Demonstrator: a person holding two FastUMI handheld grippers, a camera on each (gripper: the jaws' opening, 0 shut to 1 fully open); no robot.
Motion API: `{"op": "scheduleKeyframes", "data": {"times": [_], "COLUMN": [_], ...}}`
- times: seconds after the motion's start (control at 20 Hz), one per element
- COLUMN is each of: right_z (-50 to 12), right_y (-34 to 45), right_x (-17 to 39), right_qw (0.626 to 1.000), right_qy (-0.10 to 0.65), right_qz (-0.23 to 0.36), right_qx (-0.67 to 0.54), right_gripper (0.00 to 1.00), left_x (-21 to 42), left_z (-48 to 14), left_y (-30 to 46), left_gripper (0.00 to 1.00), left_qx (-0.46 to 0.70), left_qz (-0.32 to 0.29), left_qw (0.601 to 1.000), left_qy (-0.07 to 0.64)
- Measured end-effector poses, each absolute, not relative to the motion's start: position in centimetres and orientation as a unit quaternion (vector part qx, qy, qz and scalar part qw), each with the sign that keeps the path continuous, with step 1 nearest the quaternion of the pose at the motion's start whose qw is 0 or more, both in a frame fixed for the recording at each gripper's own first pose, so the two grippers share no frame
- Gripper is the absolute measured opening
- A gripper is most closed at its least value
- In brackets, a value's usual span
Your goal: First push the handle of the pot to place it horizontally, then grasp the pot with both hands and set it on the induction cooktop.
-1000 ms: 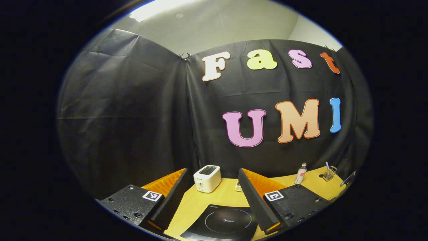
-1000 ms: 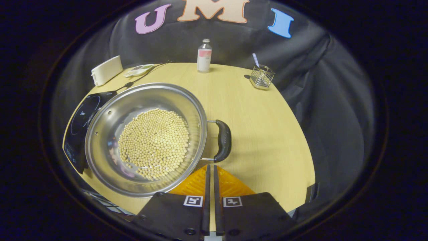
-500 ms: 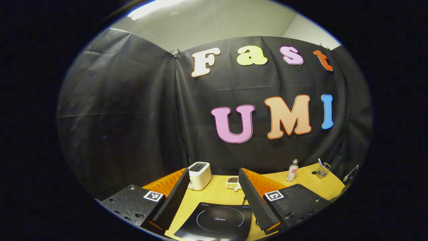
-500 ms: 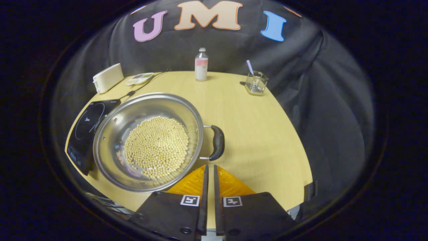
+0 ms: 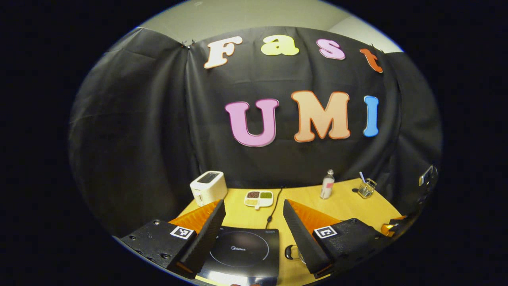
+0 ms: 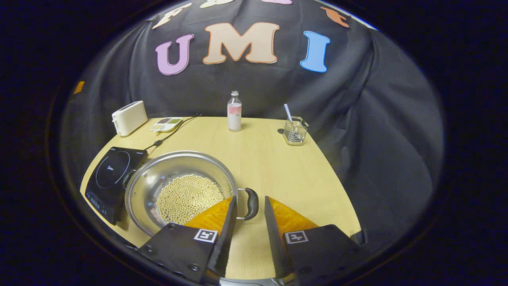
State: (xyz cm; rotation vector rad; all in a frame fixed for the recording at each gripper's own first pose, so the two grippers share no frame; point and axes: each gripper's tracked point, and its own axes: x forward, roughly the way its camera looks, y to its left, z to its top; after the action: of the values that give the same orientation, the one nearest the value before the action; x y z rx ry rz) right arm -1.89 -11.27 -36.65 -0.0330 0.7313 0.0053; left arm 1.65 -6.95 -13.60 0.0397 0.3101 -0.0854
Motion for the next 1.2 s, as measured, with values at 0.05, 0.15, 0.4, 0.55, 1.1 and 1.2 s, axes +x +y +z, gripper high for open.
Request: {"op": "scheduleKeyframes", "data": {"times": [0.05,0.15,0.4,0.55,1.1,1.2], "right_z": [-36.4,-36.4,-36.7,-37.3,-39.2,-39.7], "right_y": [-11.1,-11.1,-10.7,-10.8,-12.5,-12.7], "right_x": [-1.7,-1.4,-0.8,-0.1,1.3,1.5], "right_qw": [0.934,0.935,0.933,0.932,0.924,0.92], "right_qy": [0.356,0.354,0.359,0.362,0.383,0.392], "right_qz": [0.006,0.008,0.014,0.012,0.001,0.002], "right_qx": [-0.015,-0.017,-0.008,-0.007,-0.012,-0.01], "right_gripper": [0.53,0.55,0.78,0.89,0.92,0.89], "left_x": [1.5,1.3,0.4,-0.1,-1.2,-1.2], "left_z": [-14.7,-17.2,-24.4,-28.3,-39.0,-40.2], "left_y": [-7.6,-9.1,-12.2,-13.4,-15.8,-16.2], "left_gripper": [0.95,0.95,0.95,0.96,0.98,0.99], "left_qx": [0.017,0.009,-0.003,-0.016,-0.016,-0.022], "left_qz": [-0.052,-0.07,-0.106,-0.113,-0.127,-0.128], "left_qw": [0.984,0.975,0.943,0.921,0.855,0.846], "left_qy": [0.172,0.209,0.315,0.373,0.503,0.518]}}
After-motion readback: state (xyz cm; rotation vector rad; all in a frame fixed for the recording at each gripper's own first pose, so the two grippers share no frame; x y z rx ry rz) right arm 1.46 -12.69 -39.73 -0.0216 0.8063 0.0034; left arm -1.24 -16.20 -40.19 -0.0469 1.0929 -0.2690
